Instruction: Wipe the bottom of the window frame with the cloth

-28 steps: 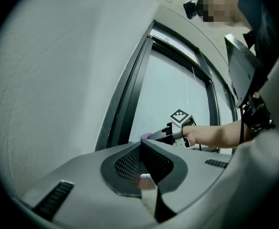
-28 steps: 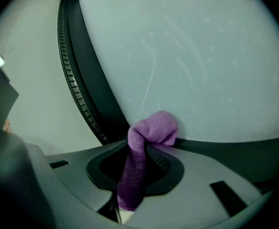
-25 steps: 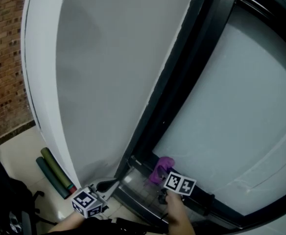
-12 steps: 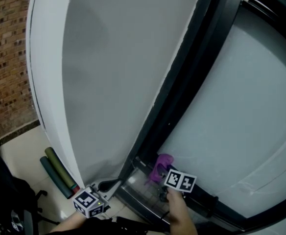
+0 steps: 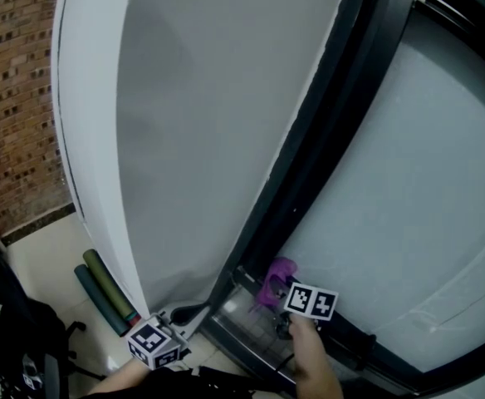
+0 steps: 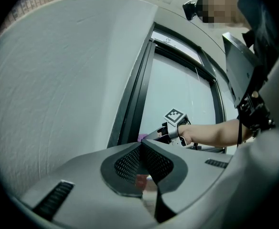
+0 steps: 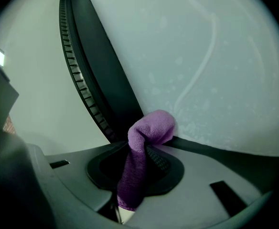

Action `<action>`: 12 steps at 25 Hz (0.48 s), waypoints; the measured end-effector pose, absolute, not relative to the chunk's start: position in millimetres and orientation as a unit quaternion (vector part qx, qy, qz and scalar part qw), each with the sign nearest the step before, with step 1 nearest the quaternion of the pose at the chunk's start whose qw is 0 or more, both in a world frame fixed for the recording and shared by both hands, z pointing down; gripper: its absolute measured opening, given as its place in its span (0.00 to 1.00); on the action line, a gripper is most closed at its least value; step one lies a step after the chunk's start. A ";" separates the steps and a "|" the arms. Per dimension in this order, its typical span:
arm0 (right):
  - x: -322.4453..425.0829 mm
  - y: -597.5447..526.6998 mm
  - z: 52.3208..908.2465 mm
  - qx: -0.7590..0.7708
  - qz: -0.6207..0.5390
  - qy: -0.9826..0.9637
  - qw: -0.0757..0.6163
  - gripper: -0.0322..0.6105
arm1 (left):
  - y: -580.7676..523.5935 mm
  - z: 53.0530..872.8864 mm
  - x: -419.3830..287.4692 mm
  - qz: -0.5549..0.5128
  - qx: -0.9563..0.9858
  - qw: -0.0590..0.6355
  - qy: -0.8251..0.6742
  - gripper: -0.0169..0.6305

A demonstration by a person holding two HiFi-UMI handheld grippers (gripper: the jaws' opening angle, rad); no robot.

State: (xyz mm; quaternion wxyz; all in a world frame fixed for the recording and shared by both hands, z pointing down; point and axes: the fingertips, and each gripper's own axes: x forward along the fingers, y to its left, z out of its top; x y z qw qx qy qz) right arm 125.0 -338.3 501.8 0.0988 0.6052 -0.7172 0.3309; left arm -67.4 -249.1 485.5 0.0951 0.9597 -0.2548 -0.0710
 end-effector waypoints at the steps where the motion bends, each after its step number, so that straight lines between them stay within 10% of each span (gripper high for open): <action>1: 123.9 -339.3 502.5 0.604 0.331 -0.718 0.100 0.19 | -248.2 486.2 -68.7 -0.070 0.959 0.096 -0.256 0.03; 12: 104.8 -342.6 505.7 0.588 0.333 -0.731 0.097 0.19 | -242.9 494.3 -79.7 -0.057 0.957 0.098 -0.267 0.03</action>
